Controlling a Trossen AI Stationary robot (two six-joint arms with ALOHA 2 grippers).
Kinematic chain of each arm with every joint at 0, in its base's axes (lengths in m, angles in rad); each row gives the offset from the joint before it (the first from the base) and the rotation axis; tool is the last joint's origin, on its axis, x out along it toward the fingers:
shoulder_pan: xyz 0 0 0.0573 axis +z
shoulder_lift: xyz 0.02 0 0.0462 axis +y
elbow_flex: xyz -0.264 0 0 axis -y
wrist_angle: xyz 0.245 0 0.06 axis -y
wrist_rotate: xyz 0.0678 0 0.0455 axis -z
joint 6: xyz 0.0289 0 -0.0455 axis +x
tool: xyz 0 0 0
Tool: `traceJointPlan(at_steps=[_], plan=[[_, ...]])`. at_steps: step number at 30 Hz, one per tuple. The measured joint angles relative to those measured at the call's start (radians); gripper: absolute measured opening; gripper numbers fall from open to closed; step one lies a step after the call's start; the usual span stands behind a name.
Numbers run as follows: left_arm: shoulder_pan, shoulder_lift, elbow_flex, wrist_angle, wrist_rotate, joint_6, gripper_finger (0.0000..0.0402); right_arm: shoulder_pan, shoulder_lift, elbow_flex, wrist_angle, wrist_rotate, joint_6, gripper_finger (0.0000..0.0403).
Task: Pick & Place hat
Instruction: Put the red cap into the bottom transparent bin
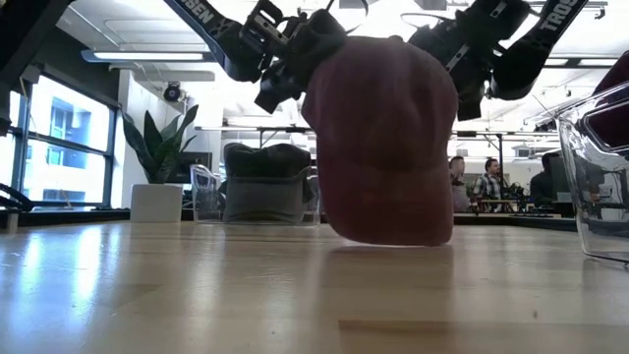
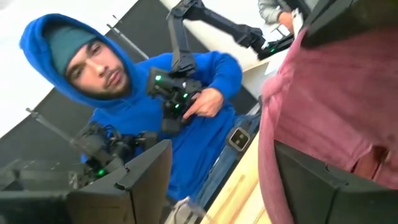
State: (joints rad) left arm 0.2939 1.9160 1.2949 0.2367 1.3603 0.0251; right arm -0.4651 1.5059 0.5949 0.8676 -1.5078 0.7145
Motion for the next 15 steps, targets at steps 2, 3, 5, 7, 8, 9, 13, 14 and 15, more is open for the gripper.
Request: traceJointPlan(at_steps=[2, 3, 5, 7, 8, 9, 13, 14, 15], plan=[[0.0, 0.0, 0.0, 0.0, 0.034, 0.006, 0.0007, -0.004, 0.0, 0.0, -0.02, -0.033, -0.013, 0.0252], [0.0, 0.0, 0.0, 0.0, 0.05, 0.006, 0.0004, -0.007, 0.0, -0.001, -0.021, -0.047, -0.02, 0.0252], [0.0, 0.0, 0.0, 0.0, 0.066, 0.007, 0.0002, -0.013, 0.0, -0.001, -0.021, -0.055, -0.046, 0.0252], [0.0, 0.0, 0.0, 0.0, 0.066, 0.007, 0.0003, -0.024, 0.0, -0.001, -0.021, -0.055, -0.07, 0.0252], [0.0, 0.0, 0.0, 0.0, 0.066, 0.008, 0.0003, -0.029, 0.0, -0.001, -0.021, -0.054, -0.083, 0.0252], [0.0, 0.0, 0.0, 0.0, 0.066, 0.008, 0.0002, -0.034, 0.0, -0.001, -0.021, -0.049, -0.097, 0.0252], [0.001, 0.0, 0.0, 0.0, 0.06, 0.009, 0.0001, -0.041, 0.0, -0.001, -0.019, 0.019, -0.148, 0.0252], [0.001, 0.0, 0.0, 0.0, 0.044, 0.012, 0.0001, -0.038, 0.0, -0.001, -0.018, 0.042, -0.156, 0.0252], [0.001, 0.0, 0.0, 0.0, 0.025, 0.013, 0.0001, -0.03, 0.0, -0.001, -0.018, 0.071, -0.161, 0.0252]])
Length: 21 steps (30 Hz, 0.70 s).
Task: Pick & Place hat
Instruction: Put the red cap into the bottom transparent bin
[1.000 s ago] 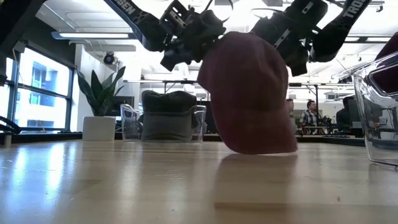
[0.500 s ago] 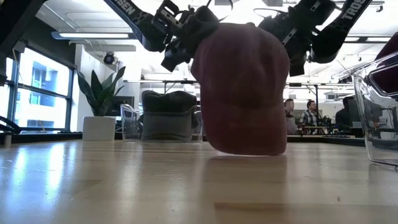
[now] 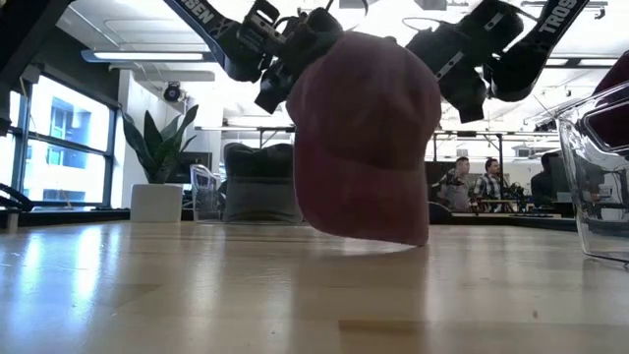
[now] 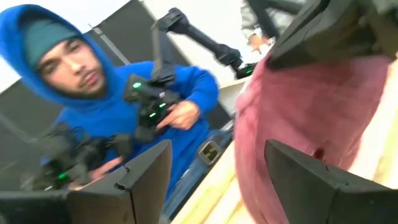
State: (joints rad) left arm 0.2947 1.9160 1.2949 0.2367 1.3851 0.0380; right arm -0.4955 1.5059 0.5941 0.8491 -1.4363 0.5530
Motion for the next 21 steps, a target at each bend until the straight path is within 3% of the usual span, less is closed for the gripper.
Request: traceJointPlan(at_steps=[8, 14, 21], plan=[[0.013, 0.0, 0.0, -0.039, -0.061, 0.023, 0.0001, 0.054, 0.0, 0.003, -0.016, 0.191, -0.028, 0.0252], [0.036, 0.0, 0.0, -0.062, -0.066, 0.012, 0.0001, 0.069, 0.0, 0.02, -0.139, 0.299, -0.152, 0.0252], [0.039, 0.0, 0.0, -0.098, -0.028, 0.014, 0.0001, 0.096, 0.0, 0.055, -0.276, 0.325, -0.236, 0.0252]])
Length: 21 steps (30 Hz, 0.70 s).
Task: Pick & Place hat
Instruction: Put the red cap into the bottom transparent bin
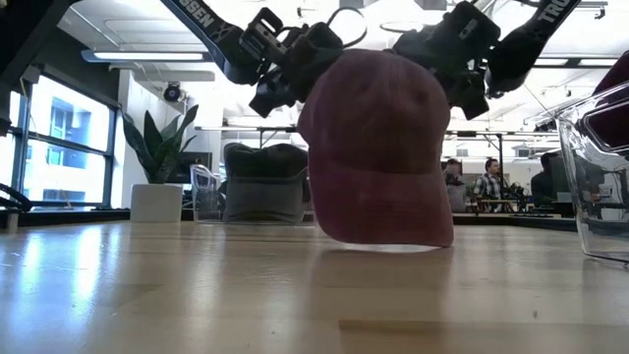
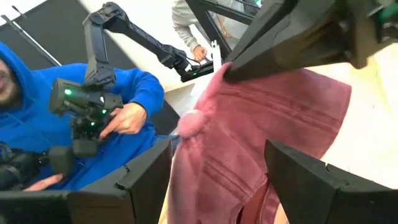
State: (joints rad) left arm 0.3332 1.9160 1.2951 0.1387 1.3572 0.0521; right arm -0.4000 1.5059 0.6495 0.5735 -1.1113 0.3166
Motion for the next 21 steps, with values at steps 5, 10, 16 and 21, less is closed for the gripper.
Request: traceJointPlan(at_steps=[5, 10, 16, 21], plan=[[0.0, 0.0, 0.0, -0.034, 0.002, 0.0, 0.0001, 0.022, 0.0, 0.004, -0.015, 0.016, 0.021, 0.0252], [0.0, 0.0, 0.0, -0.086, -0.073, 0.004, 0.0001, 0.089, -0.012, 0.004, -0.024, 0.087, 0.017, 0.0252], [0.0, 0.0, 0.0, -0.09, -0.121, 0.004, 0.0001, 0.148, -0.061, 0.004, -0.154, 0.315, -0.061, 0.0252], [0.0, 0.0, 0.0, -0.089, -0.121, -0.002, 0.0001, 0.161, -0.11, 0.004, -0.249, 0.446, -0.105, 0.0244]])
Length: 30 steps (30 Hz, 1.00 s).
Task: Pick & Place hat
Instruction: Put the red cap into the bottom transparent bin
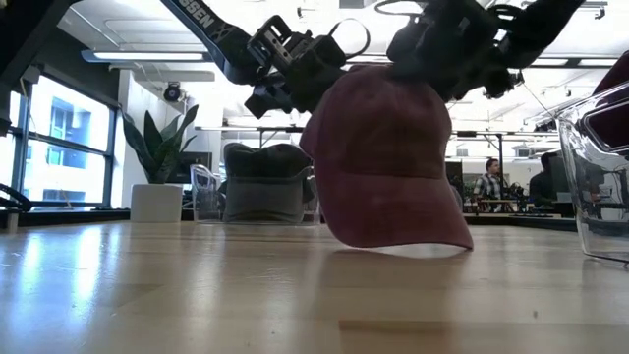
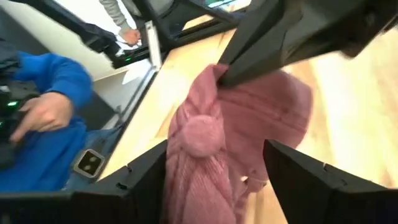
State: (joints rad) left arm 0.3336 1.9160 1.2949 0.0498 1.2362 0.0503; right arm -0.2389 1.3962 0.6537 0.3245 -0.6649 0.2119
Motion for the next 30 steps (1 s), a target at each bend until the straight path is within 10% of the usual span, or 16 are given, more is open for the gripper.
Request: traceJointPlan(at_steps=[17, 30], plan=[[0.013, -0.014, 0.001, 0.068, 0.042, -0.095, 0.0001, 0.046, -0.064, 0.0, -0.008, 0.049, -0.037, 0.0013], [0.143, -0.039, 0.147, 0.018, 0.073, -0.363, 0.0001, 0.099, -0.301, 0.001, -0.049, 0.0, 0.168, 0.0012]])
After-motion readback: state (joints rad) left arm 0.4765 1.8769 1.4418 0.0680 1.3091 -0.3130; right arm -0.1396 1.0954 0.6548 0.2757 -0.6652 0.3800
